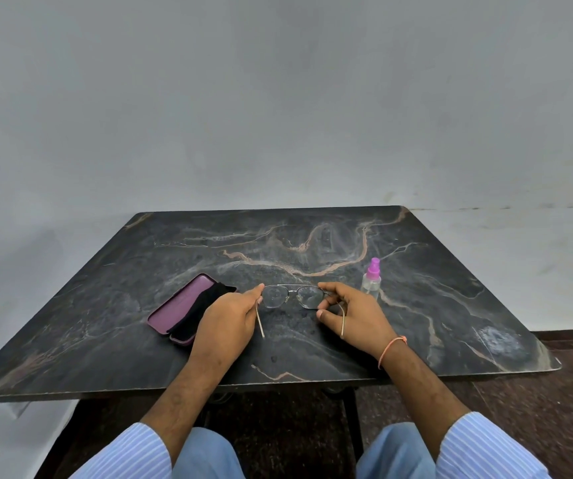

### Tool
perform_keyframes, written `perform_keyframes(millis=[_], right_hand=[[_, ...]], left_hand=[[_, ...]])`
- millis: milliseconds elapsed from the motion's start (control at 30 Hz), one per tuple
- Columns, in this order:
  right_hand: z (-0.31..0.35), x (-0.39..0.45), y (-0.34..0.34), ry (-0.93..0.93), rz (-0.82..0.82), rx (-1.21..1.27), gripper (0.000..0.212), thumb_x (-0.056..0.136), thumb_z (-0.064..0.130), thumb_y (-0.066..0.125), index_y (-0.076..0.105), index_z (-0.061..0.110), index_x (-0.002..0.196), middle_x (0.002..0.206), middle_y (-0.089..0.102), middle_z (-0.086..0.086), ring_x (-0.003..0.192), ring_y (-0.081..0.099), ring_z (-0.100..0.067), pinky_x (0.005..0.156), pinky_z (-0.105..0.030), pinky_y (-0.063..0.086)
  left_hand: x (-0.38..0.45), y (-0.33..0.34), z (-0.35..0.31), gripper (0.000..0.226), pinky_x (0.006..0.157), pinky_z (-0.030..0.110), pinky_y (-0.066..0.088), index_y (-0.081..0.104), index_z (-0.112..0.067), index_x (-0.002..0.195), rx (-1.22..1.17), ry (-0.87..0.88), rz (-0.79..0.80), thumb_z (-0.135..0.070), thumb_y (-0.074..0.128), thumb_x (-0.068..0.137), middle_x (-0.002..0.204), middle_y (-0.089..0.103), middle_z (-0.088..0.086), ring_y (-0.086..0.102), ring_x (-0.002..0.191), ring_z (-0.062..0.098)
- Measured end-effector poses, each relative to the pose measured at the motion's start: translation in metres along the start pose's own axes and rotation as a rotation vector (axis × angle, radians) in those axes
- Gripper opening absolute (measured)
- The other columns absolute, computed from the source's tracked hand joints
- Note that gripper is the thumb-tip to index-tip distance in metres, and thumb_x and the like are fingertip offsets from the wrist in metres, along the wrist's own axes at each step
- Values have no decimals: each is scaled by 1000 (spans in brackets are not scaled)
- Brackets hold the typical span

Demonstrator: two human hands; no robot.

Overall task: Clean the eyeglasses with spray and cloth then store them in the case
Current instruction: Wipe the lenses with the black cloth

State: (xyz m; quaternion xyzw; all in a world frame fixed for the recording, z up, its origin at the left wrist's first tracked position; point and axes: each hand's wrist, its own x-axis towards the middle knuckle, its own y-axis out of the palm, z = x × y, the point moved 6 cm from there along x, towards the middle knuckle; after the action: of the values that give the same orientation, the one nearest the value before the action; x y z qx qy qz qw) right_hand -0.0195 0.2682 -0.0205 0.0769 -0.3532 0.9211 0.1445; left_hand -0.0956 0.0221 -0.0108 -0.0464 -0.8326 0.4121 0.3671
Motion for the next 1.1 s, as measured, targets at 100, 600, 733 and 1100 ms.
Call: perform_keyframes(millis=[100,600,733,1100], right_hand=[[0,-1,-2,-4,11,-11,56,92,18,79,60,31,144,102,76,16,67,61,2,76,-11,48],[-1,-15,-8,1,5,-45,54,100,4,67,58,26,149,111,73,16,86,65,14,85,1,43],[-1,-16,-7,8,29,-64,55,102,5,65,55,26,152,116,72,16,89,62,21,92,-1,44],[1,-18,-11,59,52,-30,53,104,2,61,55,25,151,119,73,16,89,63,18,86,2,43]], left_hand=[[-1,0,-5,32,87,36,65,75,-19,137,13,65,15,-15,69,106,107,84,0,78,98,21],[-11,-5,-10,39,102,33,60,69,-17,144,90,161,46,-19,69,105,131,79,-1,75,121,17],[-18,-10,-7,44,108,37,59,66,-14,147,79,190,55,-10,68,103,136,77,0,72,128,19],[-31,-65,12,41,121,22,41,70,-16,143,-73,327,-40,-13,63,103,132,75,-9,57,142,14]])
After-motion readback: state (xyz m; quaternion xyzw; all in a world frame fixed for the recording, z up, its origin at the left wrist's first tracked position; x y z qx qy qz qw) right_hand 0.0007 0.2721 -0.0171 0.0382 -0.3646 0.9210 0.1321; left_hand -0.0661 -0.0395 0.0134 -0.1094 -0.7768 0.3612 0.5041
